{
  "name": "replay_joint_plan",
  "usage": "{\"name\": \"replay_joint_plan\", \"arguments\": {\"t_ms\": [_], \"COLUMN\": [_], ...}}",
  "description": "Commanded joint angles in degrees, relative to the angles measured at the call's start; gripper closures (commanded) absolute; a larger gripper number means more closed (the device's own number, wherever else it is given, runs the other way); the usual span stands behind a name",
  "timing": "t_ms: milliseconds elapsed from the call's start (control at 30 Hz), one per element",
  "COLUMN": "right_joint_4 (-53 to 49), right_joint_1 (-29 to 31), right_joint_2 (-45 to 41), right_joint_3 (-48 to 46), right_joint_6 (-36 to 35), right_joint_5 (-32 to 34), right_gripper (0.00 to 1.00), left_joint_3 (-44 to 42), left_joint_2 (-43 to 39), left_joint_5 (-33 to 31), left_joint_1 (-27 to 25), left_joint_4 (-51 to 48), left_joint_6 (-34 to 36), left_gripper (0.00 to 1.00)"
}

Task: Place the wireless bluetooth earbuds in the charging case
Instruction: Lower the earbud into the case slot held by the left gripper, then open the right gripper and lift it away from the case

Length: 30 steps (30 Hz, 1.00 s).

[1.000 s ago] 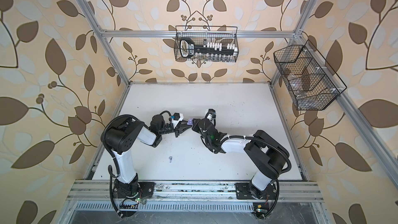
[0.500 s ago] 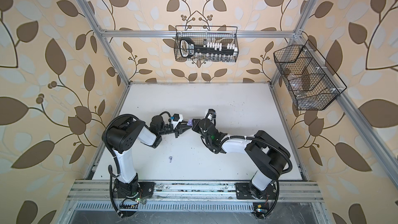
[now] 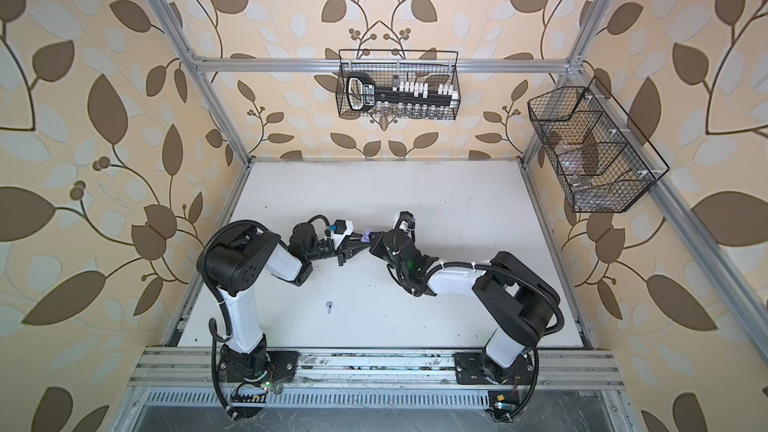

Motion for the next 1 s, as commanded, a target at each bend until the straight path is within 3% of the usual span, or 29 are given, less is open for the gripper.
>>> {"name": "replay_joint_plan", "arguments": {"t_ms": [0, 967], "right_joint_4": [-2.5, -11.1], "right_joint_1": [0.2, 0.0], "right_joint_2": [0.4, -4.4], "right_joint_3": [0.0, 0.5], "right_joint_6": [0.5, -1.8], "right_joint_5": [-1.2, 3.4], "right_gripper": [0.79, 0.60], "left_joint_3": [0.0, 0.0], "left_joint_2": [0.1, 0.1], "left_joint_5": [1.6, 1.9], "left_joint_1": [0.7, 0.7], "left_joint_4": [4.6, 4.7], "left_joint_6": [-0.2, 0.0], "left_gripper": [0.93, 0.93]}}
